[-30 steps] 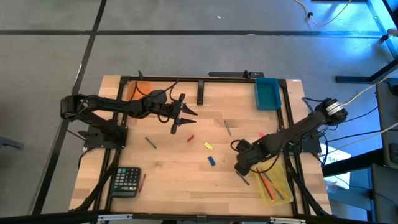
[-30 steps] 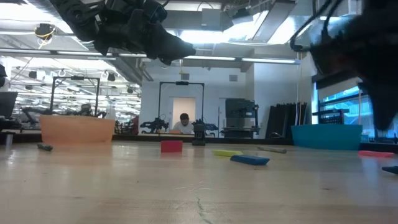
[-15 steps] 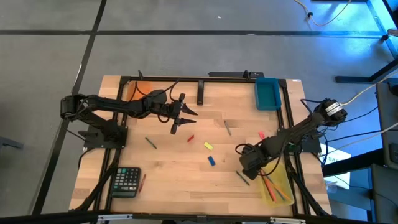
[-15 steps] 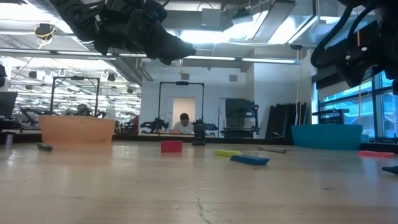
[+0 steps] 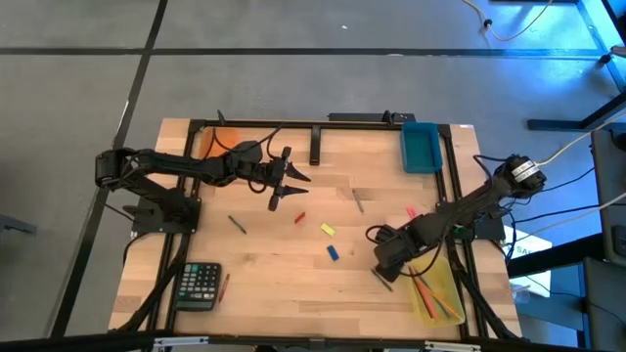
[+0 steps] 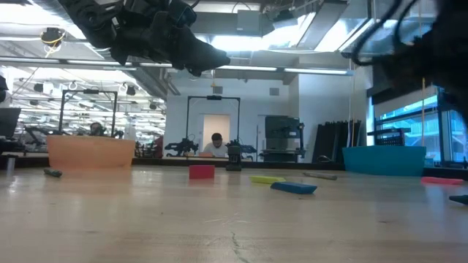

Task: Sort crayons/erasers/pens/pencils in bins
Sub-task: Adjust the yellow bin, then put the top green crayon into the orange bin

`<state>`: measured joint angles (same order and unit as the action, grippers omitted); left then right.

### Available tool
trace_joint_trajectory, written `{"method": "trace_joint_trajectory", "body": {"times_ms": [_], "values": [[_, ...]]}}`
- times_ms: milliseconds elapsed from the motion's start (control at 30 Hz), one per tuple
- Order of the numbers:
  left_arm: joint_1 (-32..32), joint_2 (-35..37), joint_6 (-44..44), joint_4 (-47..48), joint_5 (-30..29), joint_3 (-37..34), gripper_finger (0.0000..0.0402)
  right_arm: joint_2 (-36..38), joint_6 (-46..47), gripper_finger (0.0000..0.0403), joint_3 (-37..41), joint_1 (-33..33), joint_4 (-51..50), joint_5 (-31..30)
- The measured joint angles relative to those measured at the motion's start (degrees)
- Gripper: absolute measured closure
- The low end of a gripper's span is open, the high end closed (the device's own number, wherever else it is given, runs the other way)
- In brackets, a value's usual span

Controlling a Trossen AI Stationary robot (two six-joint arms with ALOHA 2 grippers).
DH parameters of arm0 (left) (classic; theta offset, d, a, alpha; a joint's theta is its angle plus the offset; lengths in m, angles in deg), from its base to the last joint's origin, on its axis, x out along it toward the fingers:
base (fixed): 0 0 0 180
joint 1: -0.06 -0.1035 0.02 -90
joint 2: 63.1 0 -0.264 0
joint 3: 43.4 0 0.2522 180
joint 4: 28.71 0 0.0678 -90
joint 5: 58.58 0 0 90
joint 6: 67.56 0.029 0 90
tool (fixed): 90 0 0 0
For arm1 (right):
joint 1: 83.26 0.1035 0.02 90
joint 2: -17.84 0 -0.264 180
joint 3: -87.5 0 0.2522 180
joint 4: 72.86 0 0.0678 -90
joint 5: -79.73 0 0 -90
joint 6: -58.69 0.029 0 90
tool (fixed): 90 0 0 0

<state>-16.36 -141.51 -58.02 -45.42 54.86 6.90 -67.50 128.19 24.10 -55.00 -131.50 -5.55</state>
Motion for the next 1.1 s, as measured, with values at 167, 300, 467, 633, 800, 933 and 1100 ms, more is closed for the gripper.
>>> {"method": "trace_joint_trajectory", "body": {"times_ms": [167, 300, 467, 633, 800, 933, 1100], "values": [[0.00, -0.01, 0.04, -0.01, 0.00, 0.00, 0.0260, 0.02, -4.37, 0.0288, -1.56, -2.60, 2.65, -5.84], [0.01, -0.02, 0.04, -0.02, 0.00, 0.00, 0.0260, -0.39, -5.36, 0.0288, -1.56, -3.48, 6.33, -16.54], [0.69, -0.02, -0.22, -0.10, -0.02, -0.02, 0.0260, -0.55, -5.57, 0.0288, -1.56, -3.41, 6.05, -19.88], [2.28, -0.02, 1.76, -0.40, 0.01, -0.02, 0.0260, -0.55, -6.42, 0.0288, -1.56, -3.09, 6.14, -24.45], [3.24, -0.02, 3.07, -0.42, 0.01, -0.02, 0.0260, -0.55, -12.96, 0.0288, -1.56, -3.15, 8.67, -27.67], [3.06, -0.02, 4.23, -0.45, 0.04, -0.02, 0.0260, -0.78, -17.31, 0.0287, -1.56, -3.50, 9.04, -27.68], [3.42, -2.03, 2.36, -3.60, 3.07, -0.03, 0.0260, -1.61, -20.54, 0.0287, -1.54, -3.50, 9.36, -27.83]]}}
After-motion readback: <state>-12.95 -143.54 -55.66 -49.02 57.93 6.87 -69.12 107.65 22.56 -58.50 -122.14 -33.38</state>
